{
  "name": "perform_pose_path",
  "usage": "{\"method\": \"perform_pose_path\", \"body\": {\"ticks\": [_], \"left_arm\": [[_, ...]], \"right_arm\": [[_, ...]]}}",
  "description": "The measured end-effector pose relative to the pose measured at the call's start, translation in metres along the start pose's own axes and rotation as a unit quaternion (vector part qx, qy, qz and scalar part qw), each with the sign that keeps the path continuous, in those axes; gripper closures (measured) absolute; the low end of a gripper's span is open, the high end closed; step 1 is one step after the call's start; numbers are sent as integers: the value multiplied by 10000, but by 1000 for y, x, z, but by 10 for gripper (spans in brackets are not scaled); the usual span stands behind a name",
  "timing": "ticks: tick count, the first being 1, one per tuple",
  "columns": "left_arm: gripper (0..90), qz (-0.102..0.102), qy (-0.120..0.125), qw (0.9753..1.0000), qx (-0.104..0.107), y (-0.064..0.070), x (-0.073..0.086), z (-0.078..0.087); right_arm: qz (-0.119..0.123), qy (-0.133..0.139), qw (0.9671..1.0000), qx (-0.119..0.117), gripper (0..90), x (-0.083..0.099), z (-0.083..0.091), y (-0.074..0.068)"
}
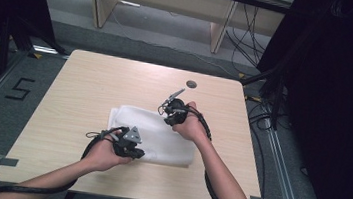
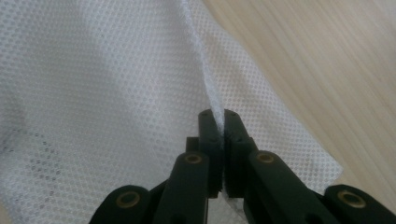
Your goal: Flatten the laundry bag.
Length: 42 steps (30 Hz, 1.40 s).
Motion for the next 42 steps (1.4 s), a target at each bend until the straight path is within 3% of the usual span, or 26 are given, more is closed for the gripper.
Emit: {"method": "perform_pose_path", "body": {"ticks": [2, 6, 9, 11, 14, 20, 21, 22, 27, 30, 31, 32, 36, 39, 40, 42], "left_arm": [[868, -69, -130, 9999, 48, 4, 4, -6], [874, 20, -180, 9998, 63, 6, 5, -11], [879, -49, -220, 9997, 40, 3, 4, -13], [881, 37, -232, 9997, 4, 0, 3, -15], [882, 56, -206, 9997, -127, -7, 1, -17], [883, 128, -80, 9993, -334, -20, -4, -13], [885, 282, 60, 9988, -397, -18, -6, -14], [885, 107, -69, 9996, -257, -12, -5, -11], [885, -46, -132, 9999, -88, 1, -8, -14], [886, -29, -209, 9997, -154, -4, -6, -17], [887, 140, -93, 9997, -189, -5, -7, -21], [889, 15, -225, 9996, -152, -8, -5, -20], [892, 82, -223, 9995, -226, -14, -5, -22], [892, 35, -222, 9993, -284, -18, -6, -23], [892, 290, -22, 9990, -332, -18, -9, -26], [893, 208, -82, 9990, -395, -23, -9, -26]], "right_arm": [[-17, 62, 10000, 4, 890, -2, 4, -1], [8, 170, 9999, 33, 889, -5, 12, -4], [81, 214, 9997, 23, 889, -7, 16, -5], [55, 246, 9997, 41, 890, -11, 24, -8], [135, 385, 9991, 80, 889, -15, 30, -9], [147, 390, 9991, 74, 888, -18, 39, -14], [111, 416, 9990, 102, 887, -18, 41, -14], [169, 439, 9989, 73, 887, -18, 41, -14], [28, 449, 9990, 79, 887, -17, 46, -17], [155, 539, 9984, 72, 887, -18, 49, -19], [150, 535, 9984, 73, 887, -19, 52, -20], [125, 554, 9984, 82, 887, -19, 53, -22], [347, 672, 9971, 64, 887, -26, 59, -25], [266, 667, 9974, 102, 887, -29, 63, -29], [402, 691, 9968, 64, 887, -30, 63, -29], [321, 708, 9969, 108, 887, -33, 66, -32]]}}
Point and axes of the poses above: each handheld gripper's, and its own axes: z roughly backward along the jaws, x roughly out of its underside, y roughly to its right, the point moved 9 cm from there along -z, roughly forward along the jaws, and after that the axes turned 3 degrees about y, right-handed, at the moved point
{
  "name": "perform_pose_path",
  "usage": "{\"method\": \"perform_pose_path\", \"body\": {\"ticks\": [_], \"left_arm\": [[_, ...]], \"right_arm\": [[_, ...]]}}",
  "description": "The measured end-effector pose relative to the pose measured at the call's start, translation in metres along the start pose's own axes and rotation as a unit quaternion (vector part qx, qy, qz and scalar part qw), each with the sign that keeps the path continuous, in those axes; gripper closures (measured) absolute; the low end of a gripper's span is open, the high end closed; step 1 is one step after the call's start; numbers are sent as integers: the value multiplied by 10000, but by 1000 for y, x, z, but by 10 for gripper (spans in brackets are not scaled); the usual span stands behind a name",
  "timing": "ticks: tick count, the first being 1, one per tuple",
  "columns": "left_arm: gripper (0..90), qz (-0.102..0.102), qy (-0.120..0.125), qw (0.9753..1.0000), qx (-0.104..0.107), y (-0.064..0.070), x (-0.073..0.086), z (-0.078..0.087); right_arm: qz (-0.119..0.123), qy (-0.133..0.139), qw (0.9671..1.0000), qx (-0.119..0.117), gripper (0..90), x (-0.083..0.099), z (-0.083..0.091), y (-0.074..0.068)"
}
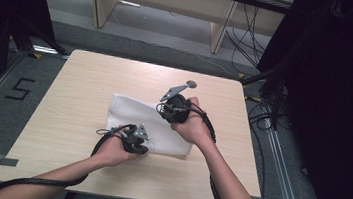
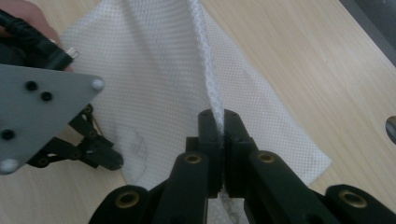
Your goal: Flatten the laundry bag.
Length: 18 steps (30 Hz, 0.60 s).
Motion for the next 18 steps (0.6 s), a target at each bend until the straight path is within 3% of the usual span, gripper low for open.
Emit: {"method": "perform_pose_path", "body": {"ticks": [1, 2, 7, 10, 13, 15, 18], "left_arm": [[894, -120, -112, 9999, -15, -4, 1, 1], [893, 91, 51, 9999, -127, -6, -2, -1], [893, 88, 73, 9996, -270, -16, -2, 0], [893, 107, 75, 9996, -258, -13, -1, 2], [893, 17, 72, 9999, -93, -2, -2, 3], [893, -133, 15, 9999, -61, 3, -2, 2], [893, -83, 12, 9999, -61, 2, -3, 2]], "right_arm": [[42, 0, 10000, -24, 887, -2, 1, -3], [189, 55, 9998, -16, 887, -4, 1, -2], [89, 57, 9999, 2, 886, -5, 4, -5], [137, 80, 9999, 6, 886, -6, 5, -4], [34, 47, 10000, 35, 886, -5, 5, -5], [120, 74, 9999, -4, 886, -5, 5, -5], [172, 97, 9998, -23, 886, -6, 6, -6]]}}
Point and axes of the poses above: each handheld gripper's, and its own axes: z roughly backward along the jaws, x roughly out of its underside, y roughly to its right, the point moved 9 cm from there along -z, roughly forward along the jaws, and after that the axes turned 3 degrees about y, right-handed, at the moved point
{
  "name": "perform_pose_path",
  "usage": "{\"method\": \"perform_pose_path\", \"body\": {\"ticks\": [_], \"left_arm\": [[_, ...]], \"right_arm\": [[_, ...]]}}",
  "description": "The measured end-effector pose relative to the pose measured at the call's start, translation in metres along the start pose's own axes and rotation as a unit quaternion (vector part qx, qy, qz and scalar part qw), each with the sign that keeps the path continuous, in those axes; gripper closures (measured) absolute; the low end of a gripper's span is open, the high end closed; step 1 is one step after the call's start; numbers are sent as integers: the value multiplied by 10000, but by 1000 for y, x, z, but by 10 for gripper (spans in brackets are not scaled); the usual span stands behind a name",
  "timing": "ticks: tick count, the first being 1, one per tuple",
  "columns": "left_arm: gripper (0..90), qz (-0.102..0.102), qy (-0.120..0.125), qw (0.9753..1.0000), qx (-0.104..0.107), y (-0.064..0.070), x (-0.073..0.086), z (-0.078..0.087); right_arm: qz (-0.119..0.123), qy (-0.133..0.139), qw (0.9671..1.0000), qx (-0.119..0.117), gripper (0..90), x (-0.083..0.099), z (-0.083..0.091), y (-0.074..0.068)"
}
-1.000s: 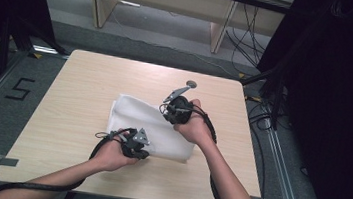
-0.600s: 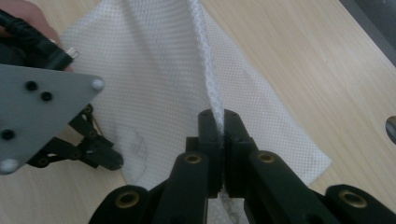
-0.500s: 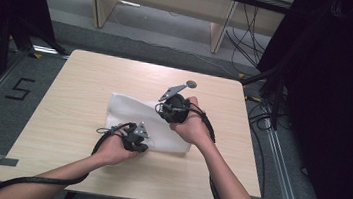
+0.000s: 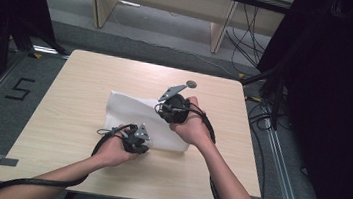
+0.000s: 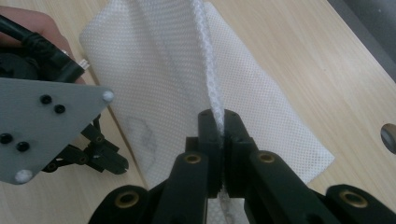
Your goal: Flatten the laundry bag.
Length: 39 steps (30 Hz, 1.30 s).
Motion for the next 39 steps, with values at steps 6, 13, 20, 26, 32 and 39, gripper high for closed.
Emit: {"method": "perform_pose_path", "body": {"ticks": [6, 13, 20, 26, 32, 39], "left_arm": [[893, 152, 21, 9998, -134, -14, 2, 0], [893, 154, -38, 9996, -232, -21, 4, 0], [893, 140, 27, 9996, -236, -17, 3, 1], [893, 97, 1, 9998, -192, -14, 3, 0], [892, 131, -27, 9997, -188, -15, 5, 3], [876, 27, 135, 9999, -98, -7, 9, 34]], "right_arm": [[31, 30, 10000, 32, 886, 0, 3, -6], [113, 163, 9998, 56, 886, -7, 3, -10], [219, 198, 9995, 88, 884, -12, 5, -14], [257, 187, 9995, 75, 884, -9, 6, -15], [209, 218, 9995, 29, 883, -9, 8, -19], [211, 183, 9996, 32, 882, -5, 7, -23]]}}
Point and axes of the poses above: each handheld gripper's, and its own axes: z roughly backward along the jaws, x roughly out of its underside, y roughly to its right, the point moved 9 cm from there along -z, roughly forward along the jaws, and after that the axes turned 3 degrees about y, right-handed, at the moved point
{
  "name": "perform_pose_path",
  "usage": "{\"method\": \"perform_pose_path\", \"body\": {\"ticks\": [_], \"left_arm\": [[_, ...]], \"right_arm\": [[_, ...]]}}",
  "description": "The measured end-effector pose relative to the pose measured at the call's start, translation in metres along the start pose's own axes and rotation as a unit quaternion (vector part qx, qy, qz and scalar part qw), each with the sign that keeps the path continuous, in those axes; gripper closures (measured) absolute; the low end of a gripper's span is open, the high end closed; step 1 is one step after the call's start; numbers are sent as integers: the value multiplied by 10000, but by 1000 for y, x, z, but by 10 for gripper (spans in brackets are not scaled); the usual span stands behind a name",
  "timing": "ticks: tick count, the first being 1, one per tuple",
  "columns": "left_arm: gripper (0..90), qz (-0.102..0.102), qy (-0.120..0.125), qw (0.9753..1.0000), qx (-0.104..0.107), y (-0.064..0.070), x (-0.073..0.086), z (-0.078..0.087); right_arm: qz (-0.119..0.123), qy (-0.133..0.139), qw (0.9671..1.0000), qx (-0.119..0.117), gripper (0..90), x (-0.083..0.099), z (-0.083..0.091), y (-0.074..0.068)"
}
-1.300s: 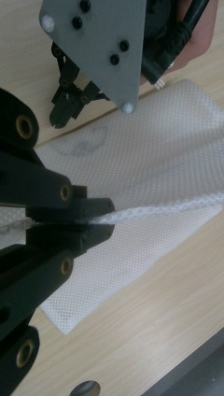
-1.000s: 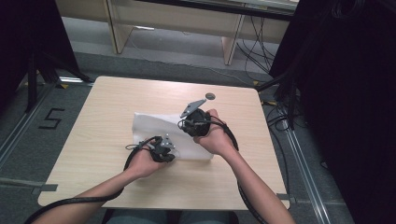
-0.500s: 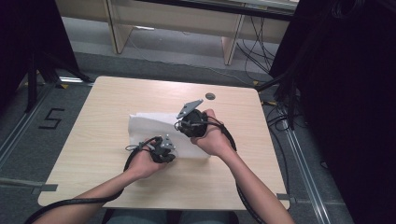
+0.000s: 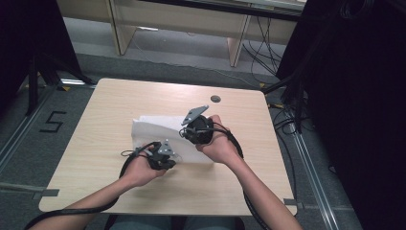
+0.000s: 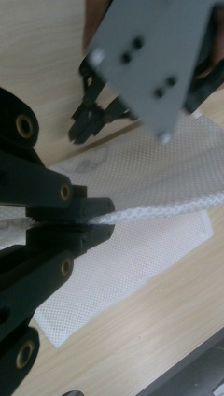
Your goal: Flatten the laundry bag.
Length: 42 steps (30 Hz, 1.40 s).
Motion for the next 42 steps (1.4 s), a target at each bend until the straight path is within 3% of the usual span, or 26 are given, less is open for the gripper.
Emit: {"method": "perform_pose_path", "body": {"ticks": [1, 7, 9, 10, 13, 15, 17, 22, 23, 24, 27, 28, 30, 34, 35, 36, 37, 41, 42], "left_arm": [[874, 63, 35, 10000, -60, -4, 7, 14], [865, 218, 60, 9995, -209, -12, 33, 43], [863, 283, 98, 9988, -382, -20, 48, 61], [861, 364, 126, 9987, -340, -20, 53, 65], [857, 455, 155, 9981, -396, -22, 60, 72], [852, 448, 168, 9973, -548, -27, 66, 82], [846, 472, 180, 9971, -570, -28, 67, 84], [840, 608, 178, 9953, -739, -44, 71, 92], [841, 617, 158, 9945, -826, -48, 72, 92], [844, 632, 128, 9944, -834, -51, 74, 93], [844, 662, 52, 9932, -956, -63, 79, 95], [843, 798, 73, 9918, -992, -67, 81, 94], [840, 819, 48, 9912, -1037, -72, 83, 95], [839, 834, 41, 9908, -1068, -77, 85, 96], [839, 927, 90, 9897, -1086, -77, 85, 96], [839, 852, 45, 9905, -1078, -79, 85, 97], [839, 949, 90, 9897, -1071, -79, 85, 95], [833, 899, 97, 9899, -1095, -83, 85, 95], [830, 878, 107, 9897, -1122, -84, 84, 95]], "right_arm": [[58, -24, 10000, 3, 882, 2, 1, -1], [113, -101, 9999, -79, 882, 8, 2, -10], [78, -136, 9998, -153, 881, 10, 2, -14], [7, -171, 9997, -165, 881, 11, 2, -16], [91, -152, 9998, -132, 882, 11, 2, -16], [23, -173, 9997, -154, 881, 12, 4, -20], [118, -118, 9997, -154, 882, 11, 4, -20], [61, -157, 9997, -178, 881, 13, 7, -25], [202, -117, 9995, -219, 882, 12, 7, -25], [118, -136, 9997, -181, 881, 14, 9, -26], [178, -107, 9996, -180, 882, 14, 9, -26], [124, -144, 9996, -187, 882, 15, 9, -27], [82, -158, 9997, -195, 882, 16, 9, -29], [127, -150, 9995, -232, 882, 16, 10, -30], [117, -152, 9996, -226, 882, 16, 10, -31], [145, -134, 9996, -213, 882, 16, 10, -32], [160, -127, 9996, -213, 882, 16, 10, -32], [88, -163, 9996, -233, 881, 18, 11, -37], [162, -133, 9994, -272, 881, 19, 12, -39]]}}
Point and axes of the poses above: each handheld gripper's, and its own axes: z roughly backward along the jaws, x roughly out of its underside, y roughly to its right, the point moved 9 cm from there along -z, roughly forward along the jaws, and after that the axes turned 3 degrees about y, right-handed, at the moved point
